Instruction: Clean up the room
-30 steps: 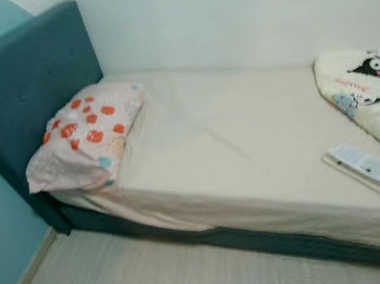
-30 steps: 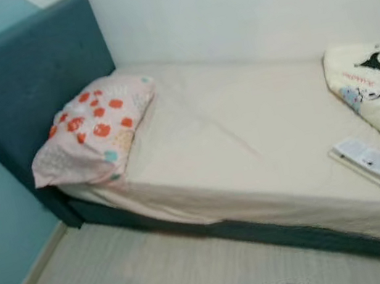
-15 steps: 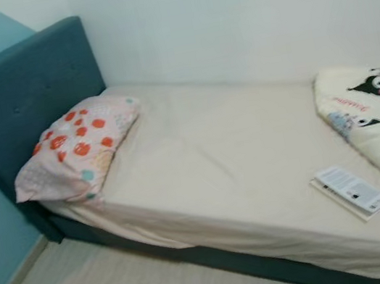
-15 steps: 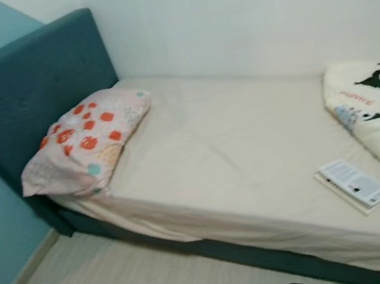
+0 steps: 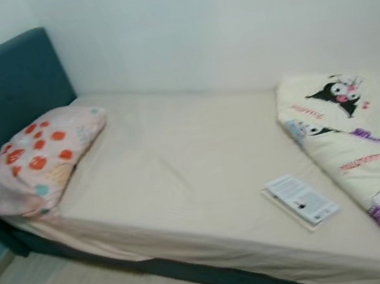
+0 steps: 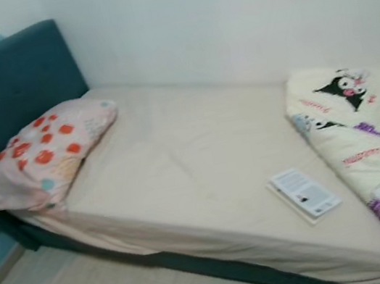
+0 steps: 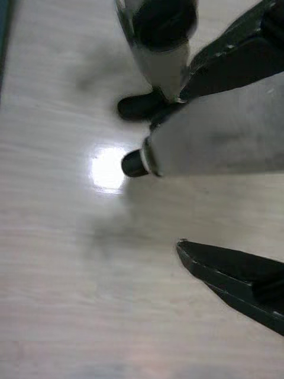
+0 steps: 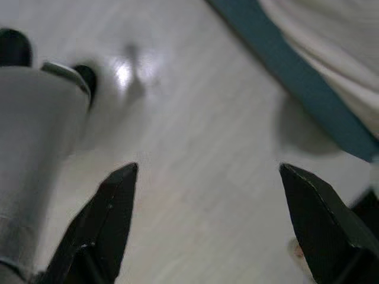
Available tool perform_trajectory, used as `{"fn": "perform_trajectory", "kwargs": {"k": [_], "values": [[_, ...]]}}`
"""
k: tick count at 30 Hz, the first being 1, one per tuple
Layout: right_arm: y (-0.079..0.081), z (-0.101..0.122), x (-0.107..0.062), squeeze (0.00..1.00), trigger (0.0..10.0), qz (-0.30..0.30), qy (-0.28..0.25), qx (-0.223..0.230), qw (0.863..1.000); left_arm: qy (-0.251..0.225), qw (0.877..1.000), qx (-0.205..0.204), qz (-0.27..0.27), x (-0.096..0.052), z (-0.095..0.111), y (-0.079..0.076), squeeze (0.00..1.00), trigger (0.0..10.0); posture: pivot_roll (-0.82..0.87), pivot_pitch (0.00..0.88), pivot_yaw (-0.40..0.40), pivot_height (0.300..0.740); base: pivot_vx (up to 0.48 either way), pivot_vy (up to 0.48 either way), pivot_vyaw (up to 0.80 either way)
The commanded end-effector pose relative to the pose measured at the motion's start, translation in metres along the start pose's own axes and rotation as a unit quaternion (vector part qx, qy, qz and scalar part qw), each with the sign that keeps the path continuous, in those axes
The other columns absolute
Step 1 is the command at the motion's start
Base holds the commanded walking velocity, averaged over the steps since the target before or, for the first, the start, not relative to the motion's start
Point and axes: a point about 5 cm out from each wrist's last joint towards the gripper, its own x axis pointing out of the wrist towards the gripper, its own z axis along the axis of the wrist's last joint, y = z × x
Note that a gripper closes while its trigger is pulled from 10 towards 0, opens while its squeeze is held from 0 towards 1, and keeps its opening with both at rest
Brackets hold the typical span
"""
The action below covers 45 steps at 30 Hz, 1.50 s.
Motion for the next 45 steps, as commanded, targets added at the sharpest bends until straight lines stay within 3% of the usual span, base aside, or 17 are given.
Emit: {"fn": "perform_trajectory", "kwargs": {"k": [1, 14, 38, 45], "values": [[0.002, -0.007, -0.001, 0.00, 10.0, 0.003, 0.011, 0.003, 1.000, 0.000, 1.000, 0.002, -0.002, 0.000, 0.001, 0.000, 0.00, 10.0, -0.08, 0.039, -0.009, 0.737, 0.000, -0.319, 0.00], [0.003, -0.009, -0.001, 0.00, 10.0, 0.004, 0.012, 0.009, 1.000, -0.009, 1.000, -0.011, -0.005, 0.001, 0.003, -0.003, 0.00, 10.0, -0.08, 0.041, -0.004, 0.737, 0.019, -0.025, 0.00], [0.003, -0.006, -0.001, 0.00, 10.0, 0.002, 0.000, 0.026, 1.000, -0.012, 1.000, -0.003, -0.002, 0.001, 0.004, -0.002, 0.00, 10.0, -0.09, 0.049, -0.005, 0.737, 0.388, 0.000, -0.26], [-0.001, 0.001, 0.000, 0.00, 10.0, -0.007, -0.016, 0.064, 0.998, -0.013, 1.000, -0.007, -0.001, 0.001, 0.004, -0.002, 0.00, 10.0, -0.09, 0.051, -0.004, 0.737, 0.000, 0.000, 0.00]]}}
